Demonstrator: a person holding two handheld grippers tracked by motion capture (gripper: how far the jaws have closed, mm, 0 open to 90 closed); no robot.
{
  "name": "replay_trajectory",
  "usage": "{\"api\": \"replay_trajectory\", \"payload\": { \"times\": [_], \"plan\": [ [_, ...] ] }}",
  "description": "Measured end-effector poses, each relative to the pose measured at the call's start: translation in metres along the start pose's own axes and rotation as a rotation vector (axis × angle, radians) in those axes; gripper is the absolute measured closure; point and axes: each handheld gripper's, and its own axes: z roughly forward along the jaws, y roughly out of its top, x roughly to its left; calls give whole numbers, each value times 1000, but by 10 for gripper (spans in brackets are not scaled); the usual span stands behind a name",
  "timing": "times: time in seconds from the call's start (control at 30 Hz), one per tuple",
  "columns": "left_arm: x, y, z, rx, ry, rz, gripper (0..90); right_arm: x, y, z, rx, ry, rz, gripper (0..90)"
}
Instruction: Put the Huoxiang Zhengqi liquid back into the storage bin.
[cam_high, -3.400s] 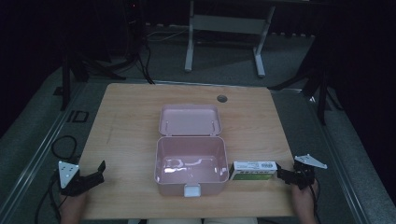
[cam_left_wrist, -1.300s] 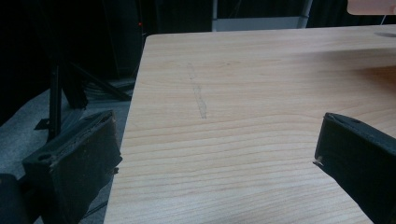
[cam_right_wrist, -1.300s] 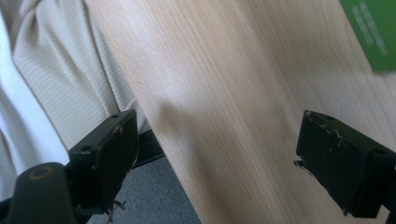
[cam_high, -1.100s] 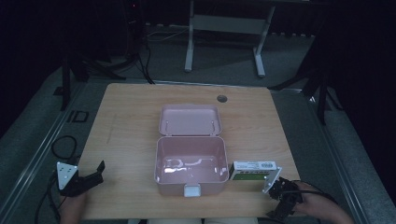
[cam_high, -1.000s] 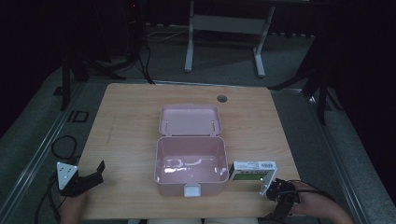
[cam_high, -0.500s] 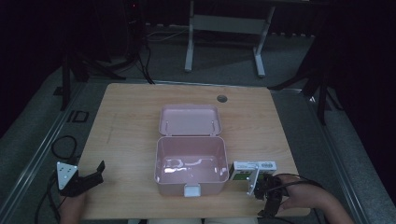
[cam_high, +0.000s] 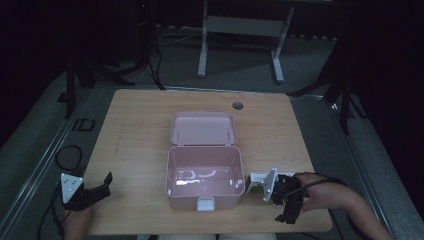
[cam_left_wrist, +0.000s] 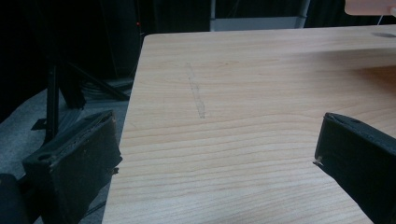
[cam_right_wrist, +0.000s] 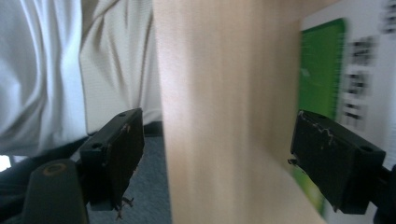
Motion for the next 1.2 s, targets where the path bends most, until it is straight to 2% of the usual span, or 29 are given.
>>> {"api": "replay_trajectory", "payload": {
  "times": [0.4,0.57,0.83,0.97,1.2],
  "plan": [
    [0,0,0,1,0,4,4,-28,-4,-37,-14,-81,11,217],
    [0,0,0,1,-1,2,4,-41,-5,-43,-2,-86,22,225],
    [0,0,0,3,-3,4,4,-56,0,-34,45,-58,5,259],
    [0,0,1,3,-4,4,4,-64,4,-27,61,-62,-7,301],
    [0,0,1,4,-5,4,4,-79,5,-14,78,-37,9,364]
  ]
}}
